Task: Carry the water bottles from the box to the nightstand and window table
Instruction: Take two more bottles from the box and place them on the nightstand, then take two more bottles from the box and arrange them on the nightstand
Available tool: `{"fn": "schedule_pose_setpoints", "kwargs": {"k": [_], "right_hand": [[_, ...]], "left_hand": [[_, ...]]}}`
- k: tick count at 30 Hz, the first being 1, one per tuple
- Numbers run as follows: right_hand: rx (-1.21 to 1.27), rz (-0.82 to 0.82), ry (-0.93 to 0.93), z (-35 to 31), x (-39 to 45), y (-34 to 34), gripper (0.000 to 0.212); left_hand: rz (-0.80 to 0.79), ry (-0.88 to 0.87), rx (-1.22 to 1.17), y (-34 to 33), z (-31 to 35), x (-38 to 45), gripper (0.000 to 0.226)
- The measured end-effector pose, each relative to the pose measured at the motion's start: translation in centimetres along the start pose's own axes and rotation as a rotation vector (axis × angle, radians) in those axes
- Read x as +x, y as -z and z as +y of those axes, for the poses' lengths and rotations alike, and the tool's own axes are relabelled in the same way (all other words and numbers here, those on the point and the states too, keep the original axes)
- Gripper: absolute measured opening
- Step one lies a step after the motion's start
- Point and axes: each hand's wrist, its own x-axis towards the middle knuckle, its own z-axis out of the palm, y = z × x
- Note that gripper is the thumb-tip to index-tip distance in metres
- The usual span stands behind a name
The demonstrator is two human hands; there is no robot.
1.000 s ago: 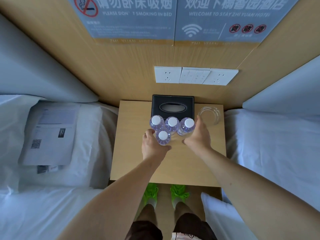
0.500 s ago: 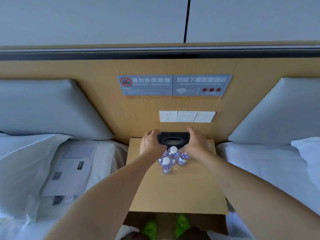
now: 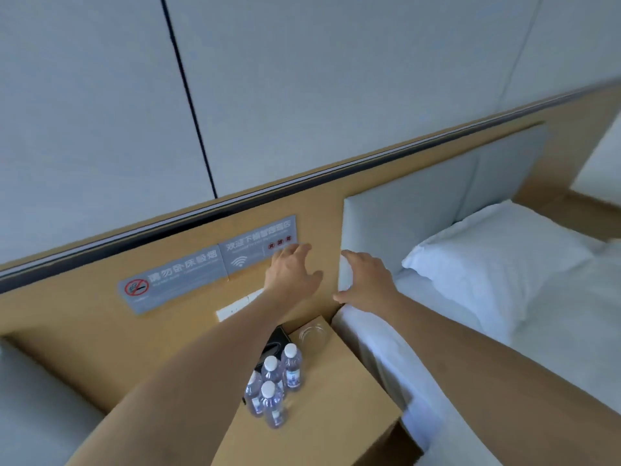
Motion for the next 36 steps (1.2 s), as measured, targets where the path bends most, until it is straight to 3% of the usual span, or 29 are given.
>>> {"fn": "schedule_pose_setpoints", "kwargs": {"k": [9,16,26,36], "right_hand": [[-0.049,0.321,-0.384,12.4,-12.5,10.7,0.086],[-0.062,0.514,-0.657,22.1,-28.6,18.6,0.085],[-0.132,0.685,-1.061,35.5,-62.3,25.5,0.082],[-0.166,0.826,-1.53,39.3,-93.0,25.5,0.079]], "left_hand": [[-0.086,-0.475,0.0,-2.2,20.0,-1.8,0.07],[-0.128,-0.807,0.011,-5.8,37.7,-10.4,0.07],[-0.293,-1.239,-0.054,-14.9,62.7,-35.7,0.07],[-0.543,-1.663,-0.179,-21.4,78.9,-63.3,0.07]]}}
